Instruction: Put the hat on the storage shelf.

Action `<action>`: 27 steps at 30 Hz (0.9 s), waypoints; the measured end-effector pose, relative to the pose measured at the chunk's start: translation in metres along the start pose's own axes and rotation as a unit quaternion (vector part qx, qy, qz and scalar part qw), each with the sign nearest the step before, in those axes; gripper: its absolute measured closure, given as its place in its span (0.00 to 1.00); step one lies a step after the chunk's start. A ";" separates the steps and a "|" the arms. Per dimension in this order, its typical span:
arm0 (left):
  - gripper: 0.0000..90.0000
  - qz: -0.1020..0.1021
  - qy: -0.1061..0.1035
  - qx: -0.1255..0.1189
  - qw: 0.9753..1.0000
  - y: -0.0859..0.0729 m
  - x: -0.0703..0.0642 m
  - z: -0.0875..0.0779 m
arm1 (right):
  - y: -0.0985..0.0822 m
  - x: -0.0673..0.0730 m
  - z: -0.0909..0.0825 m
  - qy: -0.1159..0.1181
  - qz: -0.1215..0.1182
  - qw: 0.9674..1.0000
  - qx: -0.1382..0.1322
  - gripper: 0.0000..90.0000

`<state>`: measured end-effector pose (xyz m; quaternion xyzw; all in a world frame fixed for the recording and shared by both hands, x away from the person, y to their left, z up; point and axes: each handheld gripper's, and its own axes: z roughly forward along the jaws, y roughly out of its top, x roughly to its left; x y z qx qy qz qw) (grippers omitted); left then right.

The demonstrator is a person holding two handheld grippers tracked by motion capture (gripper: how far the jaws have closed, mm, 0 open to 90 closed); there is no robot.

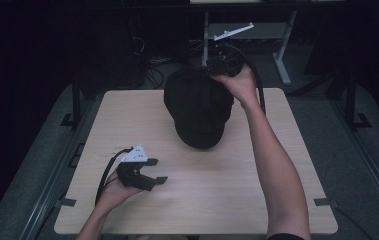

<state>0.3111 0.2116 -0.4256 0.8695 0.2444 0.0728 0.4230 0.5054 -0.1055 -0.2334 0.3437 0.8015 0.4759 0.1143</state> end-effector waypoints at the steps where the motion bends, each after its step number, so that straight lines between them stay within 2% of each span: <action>1: 0.27 0.001 0.001 0.000 1.000 0.000 0.000 0.000 | -0.001 -0.001 -0.002 0.000 0.001 1.000 -0.001 0.40; 4: 0.27 0.000 0.002 0.001 1.000 -0.001 0.001 0.000 | -0.004 -0.003 -0.008 0.007 0.005 1.000 -0.006 0.40; 7: 0.26 -0.007 0.001 -0.004 1.000 -0.001 0.001 0.000 | -0.006 -0.003 -0.012 0.003 0.008 1.000 -0.006 0.41; 19: 0.26 -0.006 0.005 -0.002 1.000 -0.002 0.001 -0.001 | -0.023 0.006 -0.017 0.001 -0.012 1.000 0.000 0.41; 22: 0.26 -0.006 0.005 -0.003 1.000 -0.002 0.001 0.000 | -0.030 0.004 -0.016 0.003 -0.005 1.000 0.005 0.41; 27: 0.26 -0.004 0.007 -0.002 1.000 -0.003 0.002 0.000 | -0.041 -0.002 -0.020 0.011 0.007 1.000 -0.005 0.41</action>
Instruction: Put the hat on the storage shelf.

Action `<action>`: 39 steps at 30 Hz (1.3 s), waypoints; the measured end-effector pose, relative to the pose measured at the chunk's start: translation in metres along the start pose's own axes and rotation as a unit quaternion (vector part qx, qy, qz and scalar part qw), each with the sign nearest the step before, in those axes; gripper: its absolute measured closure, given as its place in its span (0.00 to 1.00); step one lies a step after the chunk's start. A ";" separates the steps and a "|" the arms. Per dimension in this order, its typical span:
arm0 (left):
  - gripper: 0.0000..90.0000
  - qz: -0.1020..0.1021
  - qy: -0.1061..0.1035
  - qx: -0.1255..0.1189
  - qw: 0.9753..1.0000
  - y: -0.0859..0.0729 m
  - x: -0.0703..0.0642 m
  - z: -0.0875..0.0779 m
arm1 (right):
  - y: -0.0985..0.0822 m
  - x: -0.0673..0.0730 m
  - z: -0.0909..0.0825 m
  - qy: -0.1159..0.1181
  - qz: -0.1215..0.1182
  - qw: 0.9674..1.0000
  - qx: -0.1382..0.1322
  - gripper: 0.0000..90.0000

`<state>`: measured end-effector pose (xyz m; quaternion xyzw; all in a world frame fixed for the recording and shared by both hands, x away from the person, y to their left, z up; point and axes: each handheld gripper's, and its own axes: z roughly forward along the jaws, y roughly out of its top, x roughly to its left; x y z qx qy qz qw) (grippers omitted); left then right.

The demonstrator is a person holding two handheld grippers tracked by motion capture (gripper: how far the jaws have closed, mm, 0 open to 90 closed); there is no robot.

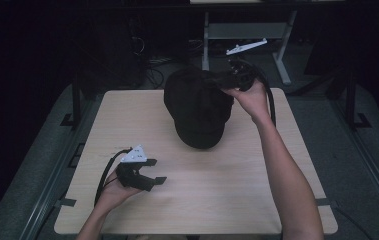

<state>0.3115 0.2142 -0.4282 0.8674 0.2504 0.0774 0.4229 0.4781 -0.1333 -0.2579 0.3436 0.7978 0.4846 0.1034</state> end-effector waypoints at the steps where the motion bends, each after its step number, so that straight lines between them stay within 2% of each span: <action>1: 0.26 0.000 0.001 0.000 1.000 0.000 0.000 0.000 | -0.001 -0.001 -0.001 0.002 0.005 1.000 0.002 0.41; 11: 0.26 0.000 0.007 0.003 1.000 -0.001 0.001 -0.001 | -0.018 -0.003 -0.019 0.005 0.009 1.000 -0.004 0.39; 19: 0.26 -0.001 0.010 0.005 1.000 -0.002 0.003 -0.003 | -0.032 -0.007 -0.028 0.004 0.016 1.000 0.003 0.36; 32: 0.26 0.002 0.012 0.011 1.000 -0.003 0.002 -0.002 | -0.050 -0.007 -0.037 0.012 0.030 0.999 0.003 0.30; 39: 0.26 0.005 0.013 0.015 1.000 -0.004 0.001 0.000 | -0.060 -0.005 -0.042 0.017 0.029 0.999 -0.001 0.28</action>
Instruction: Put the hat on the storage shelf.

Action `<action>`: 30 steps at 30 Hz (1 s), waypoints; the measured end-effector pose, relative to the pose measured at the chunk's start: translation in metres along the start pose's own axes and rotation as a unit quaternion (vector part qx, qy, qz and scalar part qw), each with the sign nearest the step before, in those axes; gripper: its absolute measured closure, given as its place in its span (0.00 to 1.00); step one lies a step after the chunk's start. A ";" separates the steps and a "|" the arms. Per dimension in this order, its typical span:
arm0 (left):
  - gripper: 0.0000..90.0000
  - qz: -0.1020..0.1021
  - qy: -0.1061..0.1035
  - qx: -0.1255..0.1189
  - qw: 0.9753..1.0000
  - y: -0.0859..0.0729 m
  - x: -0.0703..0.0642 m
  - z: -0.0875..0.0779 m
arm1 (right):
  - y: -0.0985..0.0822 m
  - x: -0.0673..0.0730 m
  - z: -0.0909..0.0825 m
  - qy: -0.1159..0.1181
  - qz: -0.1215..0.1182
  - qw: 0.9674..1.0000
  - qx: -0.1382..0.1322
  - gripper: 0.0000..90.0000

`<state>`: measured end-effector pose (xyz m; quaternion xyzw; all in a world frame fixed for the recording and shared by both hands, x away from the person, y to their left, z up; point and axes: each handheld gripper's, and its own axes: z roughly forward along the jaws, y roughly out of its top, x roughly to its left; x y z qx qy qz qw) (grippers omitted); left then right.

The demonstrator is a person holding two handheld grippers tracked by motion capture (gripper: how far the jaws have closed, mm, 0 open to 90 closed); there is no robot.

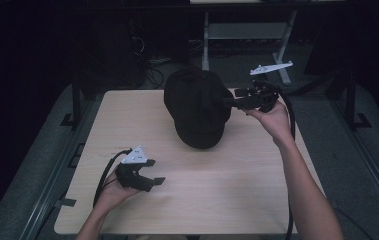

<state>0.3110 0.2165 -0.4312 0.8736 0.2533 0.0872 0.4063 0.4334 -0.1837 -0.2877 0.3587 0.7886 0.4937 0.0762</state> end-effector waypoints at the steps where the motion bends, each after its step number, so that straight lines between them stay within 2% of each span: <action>1: 0.26 -0.001 0.000 0.000 1.000 0.000 0.000 0.000 | -0.001 0.001 -0.001 0.000 0.001 1.000 -0.001 0.28; 8: 0.26 -0.001 0.003 0.000 1.000 -0.001 0.001 -0.002 | -0.014 0.003 -0.007 -0.001 -0.004 1.000 0.000 0.28; 15: 0.26 -0.002 0.005 0.000 1.000 -0.001 0.002 -0.003 | -0.032 -0.001 -0.013 0.003 0.010 1.000 0.002 0.28; 30: 0.26 -0.003 0.006 0.002 1.000 -0.003 0.002 -0.005 | -0.063 -0.001 -0.027 0.002 0.020 1.000 -0.001 0.27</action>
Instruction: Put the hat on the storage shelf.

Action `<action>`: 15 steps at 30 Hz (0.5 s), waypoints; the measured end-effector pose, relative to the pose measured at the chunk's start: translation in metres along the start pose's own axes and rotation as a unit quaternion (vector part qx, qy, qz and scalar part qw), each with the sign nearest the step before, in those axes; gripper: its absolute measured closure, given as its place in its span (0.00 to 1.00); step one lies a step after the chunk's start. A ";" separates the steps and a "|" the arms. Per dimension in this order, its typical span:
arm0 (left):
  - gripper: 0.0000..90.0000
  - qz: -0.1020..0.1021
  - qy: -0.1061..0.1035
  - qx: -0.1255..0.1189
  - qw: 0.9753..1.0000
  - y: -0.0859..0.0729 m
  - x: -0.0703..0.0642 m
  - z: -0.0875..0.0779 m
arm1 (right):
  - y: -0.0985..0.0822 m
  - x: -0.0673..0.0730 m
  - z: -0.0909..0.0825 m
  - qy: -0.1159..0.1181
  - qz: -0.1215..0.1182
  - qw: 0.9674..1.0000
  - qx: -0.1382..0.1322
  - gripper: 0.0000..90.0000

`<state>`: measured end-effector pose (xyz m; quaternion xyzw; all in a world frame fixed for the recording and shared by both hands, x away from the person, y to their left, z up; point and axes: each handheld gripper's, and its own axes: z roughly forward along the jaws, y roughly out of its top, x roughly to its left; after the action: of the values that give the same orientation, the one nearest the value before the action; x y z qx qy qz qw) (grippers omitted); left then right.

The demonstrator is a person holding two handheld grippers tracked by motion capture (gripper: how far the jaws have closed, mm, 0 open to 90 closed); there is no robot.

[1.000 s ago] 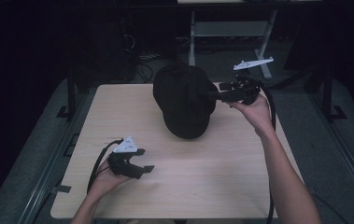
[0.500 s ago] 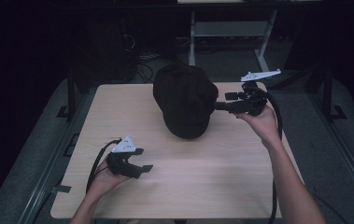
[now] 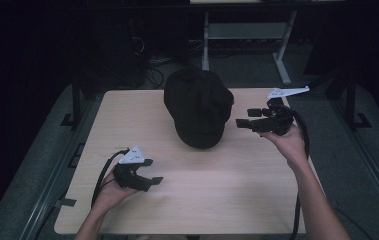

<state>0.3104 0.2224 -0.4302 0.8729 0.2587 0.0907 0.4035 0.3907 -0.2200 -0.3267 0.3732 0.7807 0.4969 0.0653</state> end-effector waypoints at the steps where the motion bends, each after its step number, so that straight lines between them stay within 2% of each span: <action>1: 0.26 0.000 0.000 0.000 1.000 0.000 0.000 0.000 | -0.002 0.000 -0.001 0.000 0.004 1.000 0.000 0.27; 2: 0.26 -0.005 -0.001 -0.001 1.000 -0.001 0.000 0.000 | -0.005 -0.001 -0.002 0.000 0.005 1.000 -0.001 0.27; 6: 0.26 0.001 0.003 0.001 1.000 -0.001 0.002 -0.001 | -0.015 -0.003 -0.004 -0.001 0.009 1.000 0.002 0.26; 15: 0.26 -0.004 0.006 -0.003 1.000 -0.003 0.003 -0.003 | -0.034 -0.006 -0.007 0.000 0.024 1.000 0.010 0.25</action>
<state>0.3109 0.2271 -0.4305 0.8701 0.2647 0.0953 0.4047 0.3737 -0.2364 -0.3528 0.3925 0.7763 0.4908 0.0494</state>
